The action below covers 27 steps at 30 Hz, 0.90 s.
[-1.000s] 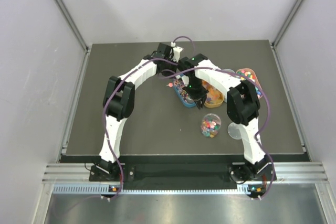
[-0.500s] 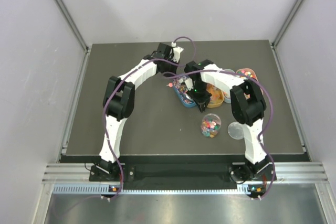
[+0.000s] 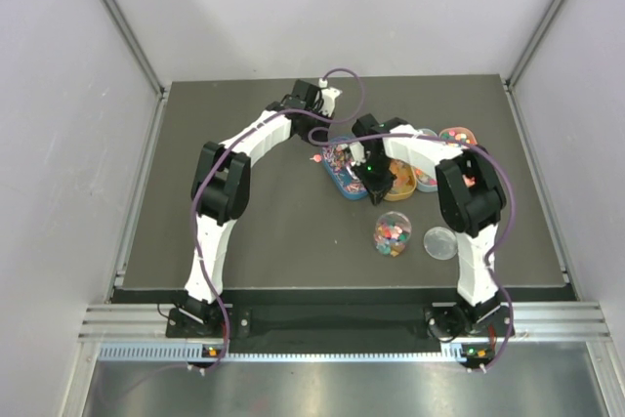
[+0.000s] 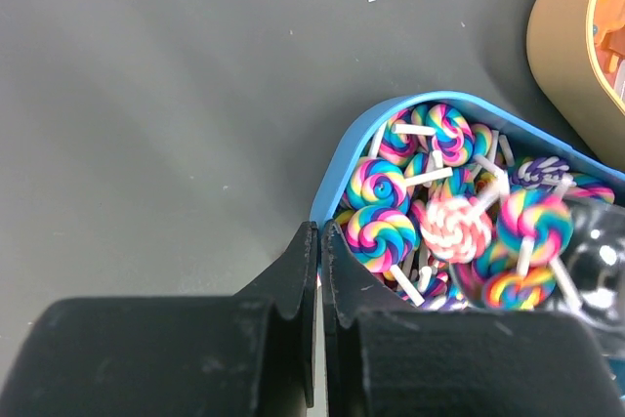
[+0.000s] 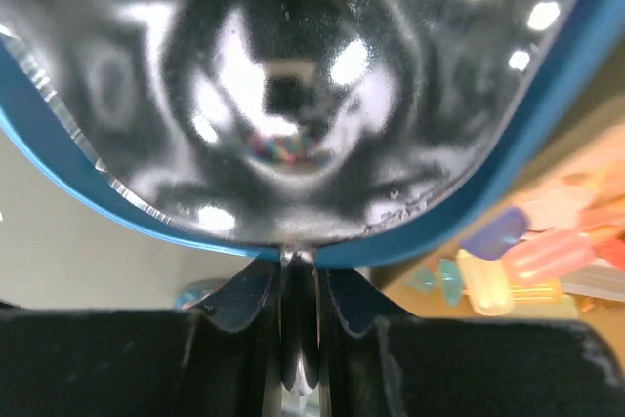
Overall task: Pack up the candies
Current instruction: Scoop the fake candies from the storage box, then place the fake candies in the packing bottle.
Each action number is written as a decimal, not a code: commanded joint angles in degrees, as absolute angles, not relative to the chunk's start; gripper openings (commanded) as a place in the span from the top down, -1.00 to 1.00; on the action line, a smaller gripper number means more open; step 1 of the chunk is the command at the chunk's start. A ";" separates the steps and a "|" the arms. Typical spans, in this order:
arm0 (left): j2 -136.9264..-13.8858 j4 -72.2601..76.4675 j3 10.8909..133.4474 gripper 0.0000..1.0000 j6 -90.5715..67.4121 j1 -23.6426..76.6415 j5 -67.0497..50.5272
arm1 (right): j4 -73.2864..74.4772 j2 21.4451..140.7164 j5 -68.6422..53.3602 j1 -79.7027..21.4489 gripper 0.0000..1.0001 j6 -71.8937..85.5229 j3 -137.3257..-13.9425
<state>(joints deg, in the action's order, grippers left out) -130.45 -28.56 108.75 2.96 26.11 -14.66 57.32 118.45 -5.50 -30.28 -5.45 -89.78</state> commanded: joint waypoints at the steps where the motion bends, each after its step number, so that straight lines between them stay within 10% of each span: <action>1: -131.31 -33.75 107.49 1.00 2.90 26.02 -16.26 | 50.90 111.55 -5.45 -29.01 1.00 -4.66 -89.04; 4: -130.70 -33.22 106.96 0.97 3.25 25.93 -15.65 | 49.92 107.67 -5.45 -28.92 1.00 -5.36 -87.72; 11: -130.08 -31.91 109.33 0.15 2.90 25.93 -12.57 | 52.91 101.70 -4.84 -29.00 1.00 -7.82 -87.36; 27: -119.10 -30.41 111.36 0.00 5.80 21.89 -4.75 | 57.99 77.72 -2.08 -24.09 1.00 -41.01 -77.01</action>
